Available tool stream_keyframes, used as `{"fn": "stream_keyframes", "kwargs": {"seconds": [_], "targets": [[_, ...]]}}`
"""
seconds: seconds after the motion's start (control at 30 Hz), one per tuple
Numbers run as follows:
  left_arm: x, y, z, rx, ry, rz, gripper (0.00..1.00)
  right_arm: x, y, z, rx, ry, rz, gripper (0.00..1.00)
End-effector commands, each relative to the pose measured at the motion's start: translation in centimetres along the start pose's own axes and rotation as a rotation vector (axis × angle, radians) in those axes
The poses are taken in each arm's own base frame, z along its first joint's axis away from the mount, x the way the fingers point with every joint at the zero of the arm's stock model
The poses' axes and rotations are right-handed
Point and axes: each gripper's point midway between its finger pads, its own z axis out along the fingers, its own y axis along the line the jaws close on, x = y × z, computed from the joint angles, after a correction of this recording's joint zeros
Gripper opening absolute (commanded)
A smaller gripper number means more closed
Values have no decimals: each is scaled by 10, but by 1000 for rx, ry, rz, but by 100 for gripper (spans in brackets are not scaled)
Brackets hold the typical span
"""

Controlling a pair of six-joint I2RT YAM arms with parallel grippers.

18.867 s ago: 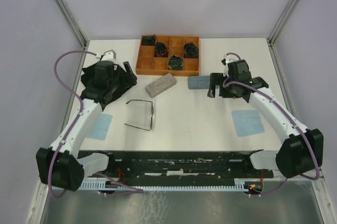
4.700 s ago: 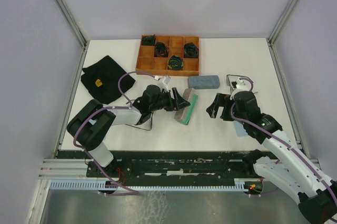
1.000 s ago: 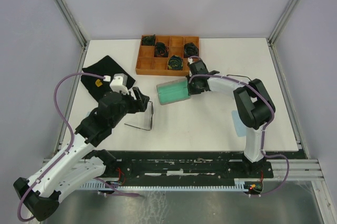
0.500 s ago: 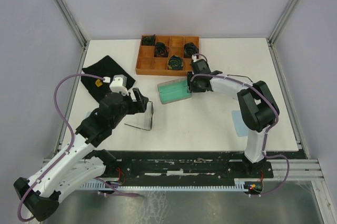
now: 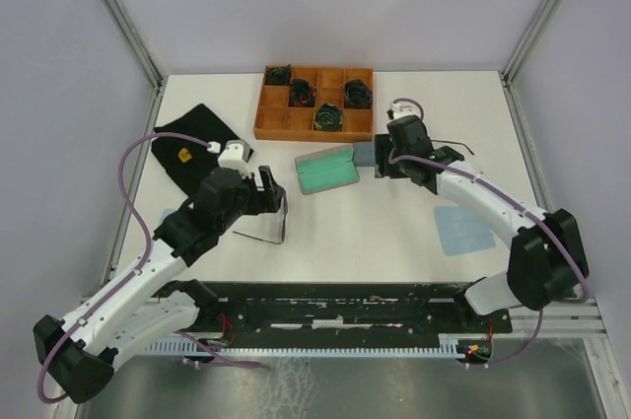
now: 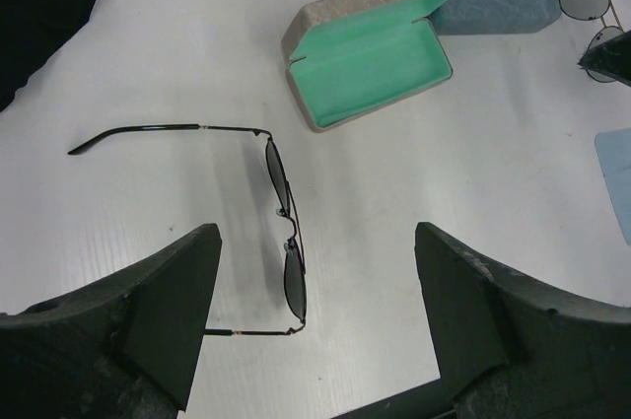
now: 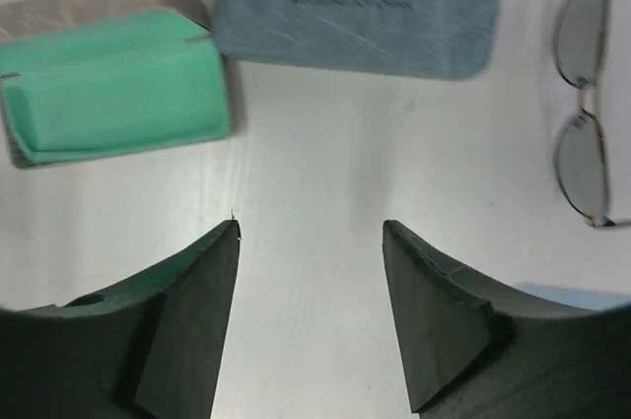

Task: Organize the sunglasses
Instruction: Adjust the sunglasses case at the center of the board, then move the glasses cleaning cloth to the center of the board.

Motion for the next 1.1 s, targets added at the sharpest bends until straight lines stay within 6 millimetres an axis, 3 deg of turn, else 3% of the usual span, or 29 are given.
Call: {"fn": "stream_keyframes", "kwargs": {"seconds": [0.0, 0.1, 0.2, 0.3, 0.6, 0.83, 1.07], "targets": [[-14, -13, -3, 55, -29, -21, 85, 16, -61, -30, 246, -11, 80, 70], [-14, -13, -5, 61, -34, -12, 83, 32, -107, -45, 405, -12, 231, 72], [-11, -11, -8, 66, -36, -13, 82, 58, -134, -44, 443, 20, 358, 72], [-5, -11, -9, 75, -29, -20, 80, 73, -148, -38, 464, 44, 415, 70], [5, -11, -10, 98, -13, -37, 77, 107, -161, -7, 506, 202, 423, 57], [4, -12, -10, 103, -15, -35, 76, 121, -159, 15, 461, 259, 457, 54], [4, -14, -10, 110, -15, -32, 76, 139, -157, 25, 428, 306, 498, 53]]}}
